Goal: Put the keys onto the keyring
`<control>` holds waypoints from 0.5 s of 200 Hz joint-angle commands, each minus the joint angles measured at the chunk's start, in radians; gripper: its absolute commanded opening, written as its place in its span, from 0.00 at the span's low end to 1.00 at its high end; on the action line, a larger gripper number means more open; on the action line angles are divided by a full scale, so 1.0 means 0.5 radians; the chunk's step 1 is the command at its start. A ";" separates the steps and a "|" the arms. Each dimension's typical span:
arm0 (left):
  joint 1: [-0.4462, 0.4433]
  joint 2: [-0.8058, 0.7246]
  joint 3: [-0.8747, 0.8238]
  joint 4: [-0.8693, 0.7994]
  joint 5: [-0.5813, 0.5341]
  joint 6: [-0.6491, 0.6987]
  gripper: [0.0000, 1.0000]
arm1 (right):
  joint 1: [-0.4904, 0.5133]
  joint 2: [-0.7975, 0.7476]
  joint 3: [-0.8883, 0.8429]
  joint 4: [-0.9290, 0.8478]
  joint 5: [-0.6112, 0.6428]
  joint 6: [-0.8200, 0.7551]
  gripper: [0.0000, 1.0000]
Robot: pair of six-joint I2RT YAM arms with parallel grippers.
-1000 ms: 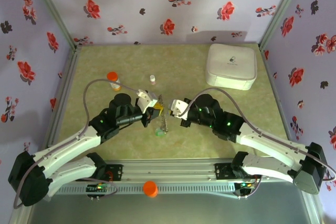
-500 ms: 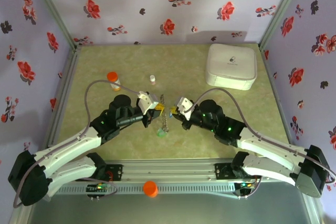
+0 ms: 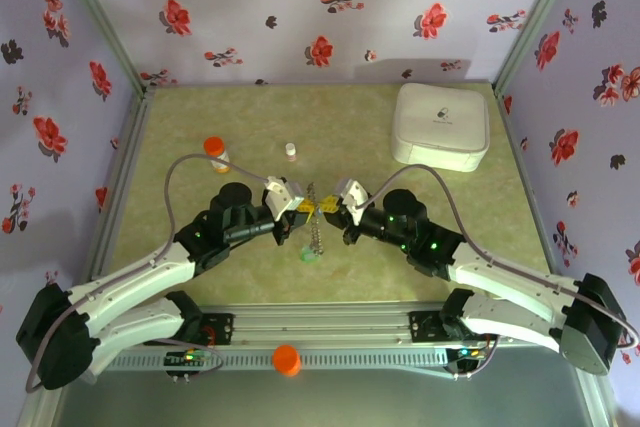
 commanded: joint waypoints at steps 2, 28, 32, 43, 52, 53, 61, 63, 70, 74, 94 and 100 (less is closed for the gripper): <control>-0.012 0.010 0.004 0.120 -0.004 0.021 0.00 | -0.007 0.006 -0.023 0.064 -0.028 0.030 0.00; -0.012 0.010 0.012 0.109 -0.017 0.021 0.00 | -0.006 -0.013 -0.030 -0.017 -0.005 0.002 0.00; -0.011 0.010 0.014 0.111 -0.014 0.018 0.00 | -0.006 -0.016 -0.033 -0.016 0.005 0.002 0.00; -0.014 0.013 0.013 0.113 -0.015 0.017 0.00 | -0.007 -0.020 -0.031 -0.008 0.020 0.011 0.00; -0.015 0.012 0.012 0.111 -0.014 0.020 0.00 | -0.008 -0.011 -0.024 -0.007 0.026 0.017 0.00; -0.015 0.013 0.012 0.111 -0.014 0.019 0.00 | -0.008 -0.010 -0.023 -0.006 0.027 0.017 0.00; -0.014 0.012 0.012 0.110 -0.015 0.018 0.00 | -0.008 0.002 -0.016 -0.005 0.030 0.017 0.00; -0.015 0.013 0.013 0.111 -0.016 0.019 0.00 | -0.007 0.005 -0.014 -0.005 0.032 0.017 0.00; -0.017 0.012 0.012 0.109 -0.012 0.018 0.00 | -0.004 0.012 -0.010 -0.004 0.037 0.018 0.00; -0.018 0.012 0.013 0.111 -0.011 0.016 0.00 | -0.005 0.017 -0.007 0.000 0.040 0.020 0.00; -0.017 0.003 0.012 0.102 -0.012 0.018 0.00 | -0.007 0.041 0.005 -0.001 0.045 0.020 0.00; -0.018 0.003 0.011 0.102 -0.012 0.018 0.00 | -0.006 0.046 0.008 -0.004 0.048 0.017 0.00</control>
